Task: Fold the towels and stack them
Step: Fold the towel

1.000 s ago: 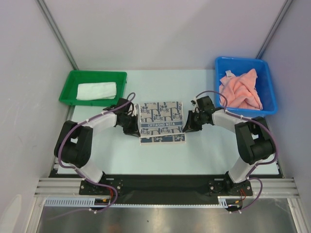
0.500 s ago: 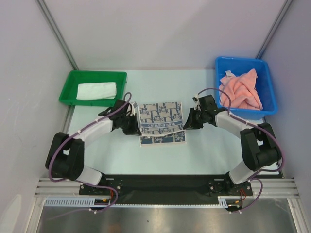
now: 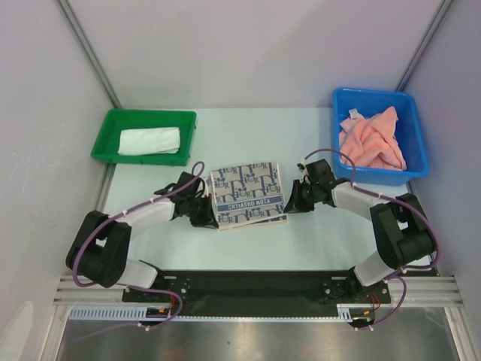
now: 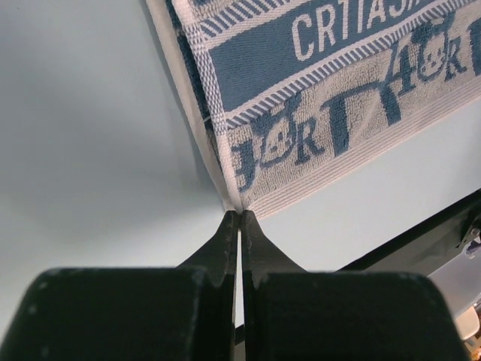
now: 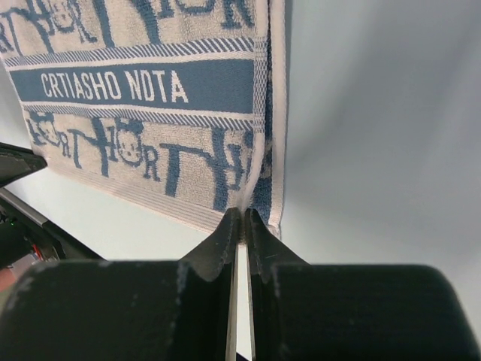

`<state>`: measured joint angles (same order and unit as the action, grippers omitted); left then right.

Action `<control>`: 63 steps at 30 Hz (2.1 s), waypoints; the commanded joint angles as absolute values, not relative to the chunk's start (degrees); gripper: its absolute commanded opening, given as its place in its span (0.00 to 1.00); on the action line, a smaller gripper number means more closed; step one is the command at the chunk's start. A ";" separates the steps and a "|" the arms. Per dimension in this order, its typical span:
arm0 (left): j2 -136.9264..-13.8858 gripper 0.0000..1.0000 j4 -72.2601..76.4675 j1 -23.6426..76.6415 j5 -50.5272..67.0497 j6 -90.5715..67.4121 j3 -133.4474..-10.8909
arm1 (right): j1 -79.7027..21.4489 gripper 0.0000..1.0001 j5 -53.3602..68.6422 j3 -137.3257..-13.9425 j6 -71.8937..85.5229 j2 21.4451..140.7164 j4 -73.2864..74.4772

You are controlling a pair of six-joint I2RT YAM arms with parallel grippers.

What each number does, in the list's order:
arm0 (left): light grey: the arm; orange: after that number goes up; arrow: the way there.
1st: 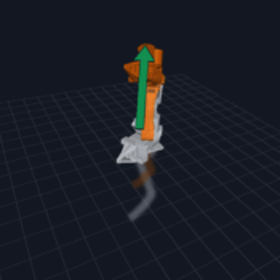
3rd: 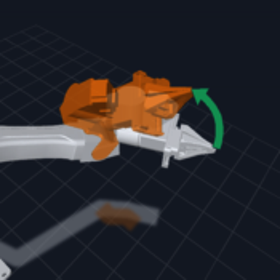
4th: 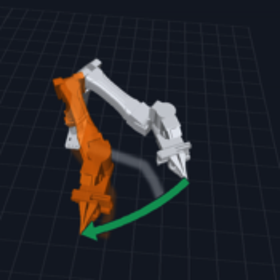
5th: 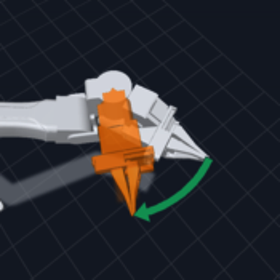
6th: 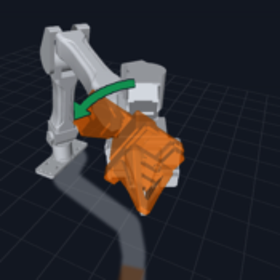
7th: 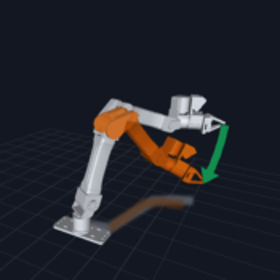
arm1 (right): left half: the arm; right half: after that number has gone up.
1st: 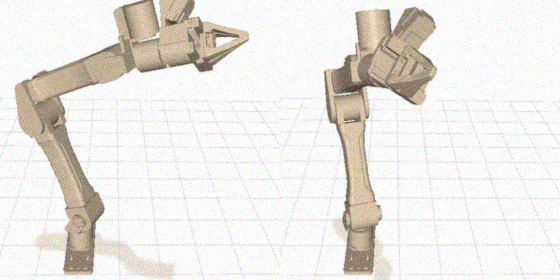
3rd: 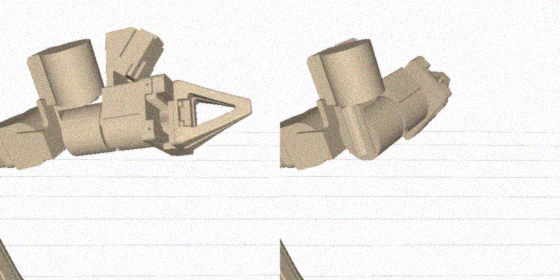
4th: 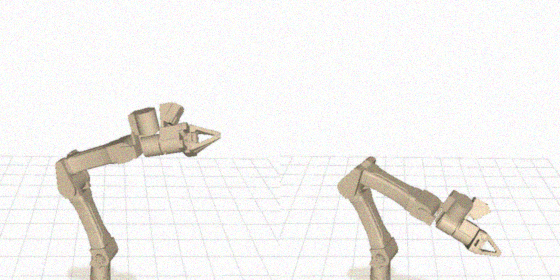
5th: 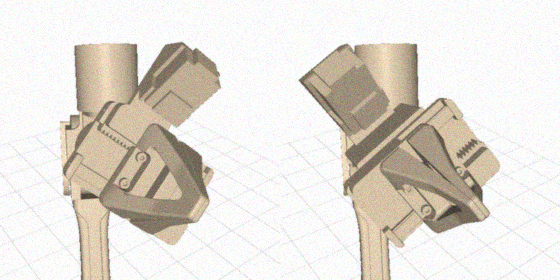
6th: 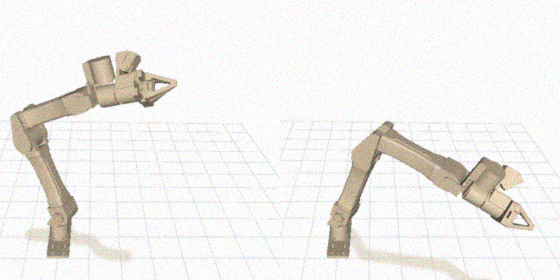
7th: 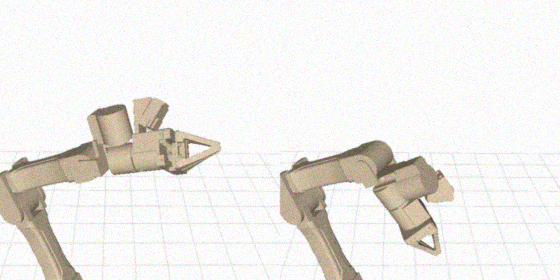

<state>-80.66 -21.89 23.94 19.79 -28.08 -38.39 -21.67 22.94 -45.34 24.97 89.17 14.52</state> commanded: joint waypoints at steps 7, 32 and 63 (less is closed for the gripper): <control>-79.20 0.00 -21.00 24.34 19.42 -28.30 -39.02 | -21.71 0.00 20.92 -47.37 24.43 88.77 14.15; -76.73 0.00 -14.32 26.89 20.56 -31.55 -29.71 | -21.97 0.00 18.46 -39.55 24.43 87.63 10.99; -69.70 0.47 -33.37 31.11 8.98 -30.07 -42.25 | -23.20 0.34 8.71 -42.70 27.94 75.33 26.01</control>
